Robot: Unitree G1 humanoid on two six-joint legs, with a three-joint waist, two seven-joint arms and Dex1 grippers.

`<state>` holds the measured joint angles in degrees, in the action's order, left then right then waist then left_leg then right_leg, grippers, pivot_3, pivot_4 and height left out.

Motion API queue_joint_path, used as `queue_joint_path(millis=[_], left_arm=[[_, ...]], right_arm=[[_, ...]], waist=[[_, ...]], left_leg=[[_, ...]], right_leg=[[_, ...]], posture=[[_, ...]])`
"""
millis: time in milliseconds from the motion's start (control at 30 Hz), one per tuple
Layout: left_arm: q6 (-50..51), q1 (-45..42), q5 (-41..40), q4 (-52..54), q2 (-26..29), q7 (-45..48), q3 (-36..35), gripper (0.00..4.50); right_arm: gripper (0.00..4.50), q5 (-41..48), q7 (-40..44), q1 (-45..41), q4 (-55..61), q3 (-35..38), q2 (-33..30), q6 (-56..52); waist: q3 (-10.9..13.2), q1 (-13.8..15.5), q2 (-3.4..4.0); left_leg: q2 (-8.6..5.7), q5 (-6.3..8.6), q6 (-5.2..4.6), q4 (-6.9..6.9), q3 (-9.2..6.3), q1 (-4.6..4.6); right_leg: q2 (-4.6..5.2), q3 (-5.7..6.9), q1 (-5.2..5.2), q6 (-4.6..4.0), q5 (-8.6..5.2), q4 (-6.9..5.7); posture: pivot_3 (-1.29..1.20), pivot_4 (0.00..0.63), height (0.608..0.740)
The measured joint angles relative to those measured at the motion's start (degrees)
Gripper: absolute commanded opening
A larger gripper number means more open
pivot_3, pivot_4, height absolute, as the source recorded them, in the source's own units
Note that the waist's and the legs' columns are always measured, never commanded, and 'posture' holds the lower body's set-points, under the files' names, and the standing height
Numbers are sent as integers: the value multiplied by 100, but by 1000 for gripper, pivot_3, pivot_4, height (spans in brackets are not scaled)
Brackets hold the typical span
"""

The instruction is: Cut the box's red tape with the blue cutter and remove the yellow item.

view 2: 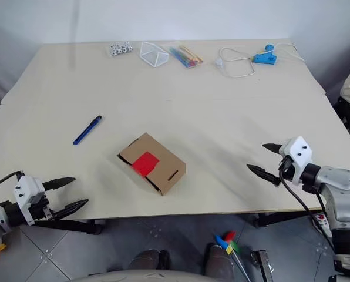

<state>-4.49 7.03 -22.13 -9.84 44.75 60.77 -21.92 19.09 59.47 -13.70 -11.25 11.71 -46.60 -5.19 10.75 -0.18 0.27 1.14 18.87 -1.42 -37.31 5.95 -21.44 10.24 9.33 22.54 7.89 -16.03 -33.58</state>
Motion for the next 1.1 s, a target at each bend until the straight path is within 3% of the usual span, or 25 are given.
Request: queue_joint_path(millis=[267,500,600,767,967,1000,1100], left_arm=[[300,-208,30,27,17,-116,59,4470],[1199,-634,211,202,247,-486,275,4470],[1310,-1162,233,-108,296,-412,399,3862],[1112,-1939,268,-468,-104,-346,842,2326],[620,-3070,526,-1424,-568,-342,1277,459],[530,-3246,588,-1606,-607,-340,1336,114],[293,-3501,685,-1978,-661,-295,1416,47]], right_arm=[[4500,101,-248,265,662,105,-1,-556],[4500,549,-831,734,2100,326,-53,-2123],[3913,973,-1023,963,2995,457,-41,-2732],[2178,1403,-1221,1296,4195,82,-68,-3554],[90,1388,-1777,813,4605,-659,162,-4075],[0,1372,-1876,696,4620,-787,245,-4142],[0,1363,-2056,535,4693,-1027,347,-4264]], waist=[[0,2,0],[0,39,-1],[0,42,0],[-1,45,-7],[-3,31,-19],[-3,23,-21],[-3,10,-21]], left_leg=[[1,0,0,-6,0,1],[-1,0,0,-15,-8,0],[0,0,0,-17,-6,1],[-29,3,-1,-24,-8,-2],[-30,3,-2,-57,-10,-13],[-29,3,-2,-62,-10,-16],[-29,4,-3,-64,-10,-17]], right_leg=[[0,-2,0,0,0,-8],[0,-2,0,0,0,-22],[-1,-4,0,0,0,-22],[0,-4,-1,6,4,-24],[-4,-4,-4,6,4,-32],[-5,-3,-3,6,4,-31],[-5,-3,-1,6,4,-33]], posture=[[0,150,740],[0,150,740],[0,150,740],[0,150,740],[0,150,740],[0,150,740],[0,150,740]])
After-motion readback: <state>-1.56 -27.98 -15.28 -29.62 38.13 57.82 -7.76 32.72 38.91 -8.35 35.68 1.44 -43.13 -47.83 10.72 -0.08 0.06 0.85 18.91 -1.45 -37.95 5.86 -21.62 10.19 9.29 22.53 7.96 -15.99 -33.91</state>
